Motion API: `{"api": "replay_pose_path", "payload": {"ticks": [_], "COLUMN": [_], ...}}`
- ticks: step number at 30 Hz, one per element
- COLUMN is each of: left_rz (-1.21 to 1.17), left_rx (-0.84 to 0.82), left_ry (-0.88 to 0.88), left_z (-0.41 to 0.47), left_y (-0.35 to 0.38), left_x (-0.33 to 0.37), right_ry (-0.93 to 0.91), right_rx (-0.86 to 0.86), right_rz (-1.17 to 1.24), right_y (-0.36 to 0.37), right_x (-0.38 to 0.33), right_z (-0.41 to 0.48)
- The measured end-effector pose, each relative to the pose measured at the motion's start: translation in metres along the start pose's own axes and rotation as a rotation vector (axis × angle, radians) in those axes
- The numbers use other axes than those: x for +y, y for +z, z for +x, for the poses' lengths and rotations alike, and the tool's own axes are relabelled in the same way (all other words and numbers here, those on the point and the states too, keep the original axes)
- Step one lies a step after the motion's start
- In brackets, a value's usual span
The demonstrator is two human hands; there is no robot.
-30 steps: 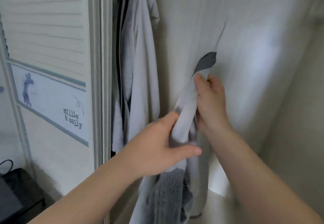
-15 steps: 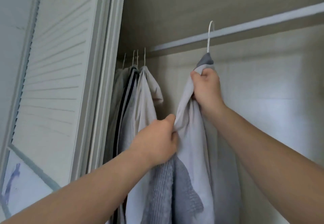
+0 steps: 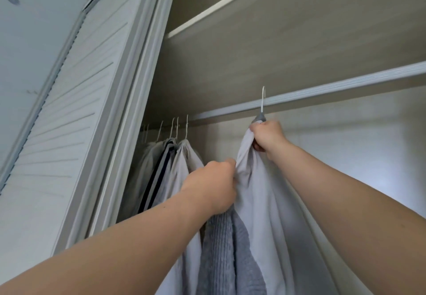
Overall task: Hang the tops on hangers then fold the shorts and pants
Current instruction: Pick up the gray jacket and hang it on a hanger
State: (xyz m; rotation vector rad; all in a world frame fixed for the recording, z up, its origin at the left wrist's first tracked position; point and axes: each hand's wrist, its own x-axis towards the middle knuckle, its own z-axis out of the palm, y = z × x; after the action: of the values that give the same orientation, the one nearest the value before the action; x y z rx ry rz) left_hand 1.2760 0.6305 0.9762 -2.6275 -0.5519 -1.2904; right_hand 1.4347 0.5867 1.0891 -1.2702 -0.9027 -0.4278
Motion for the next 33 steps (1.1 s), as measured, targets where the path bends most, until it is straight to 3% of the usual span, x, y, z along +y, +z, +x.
{"api": "replay_pose_path", "payload": {"ticks": [3, 9, 14, 21, 33], "left_rz": [0.013, 0.061, 0.072, 0.073, 0.118], "left_rx": [-0.008, -0.037, -0.081, -0.179, -0.276], "left_ry": [0.001, -0.007, -0.039, -0.069, -0.134], "left_z": [0.0, -0.003, -0.013, -0.03, -0.035], "left_y": [0.003, 0.008, 0.005, -0.01, -0.016], "left_x": [-0.004, -0.019, -0.027, -0.037, -0.061], "right_ry": [0.107, 0.152, 0.237, 0.185, 0.115], "right_rx": [-0.024, -0.092, -0.298, -0.464, -0.481], "right_rz": [0.027, -0.013, -0.12, -0.214, -0.179], "right_y": [0.001, 0.005, 0.011, 0.023, 0.093], "right_x": [0.014, 0.016, 0.001, -0.012, -0.001], "right_z": [-0.002, -0.006, -0.029, -0.053, -0.046]}}
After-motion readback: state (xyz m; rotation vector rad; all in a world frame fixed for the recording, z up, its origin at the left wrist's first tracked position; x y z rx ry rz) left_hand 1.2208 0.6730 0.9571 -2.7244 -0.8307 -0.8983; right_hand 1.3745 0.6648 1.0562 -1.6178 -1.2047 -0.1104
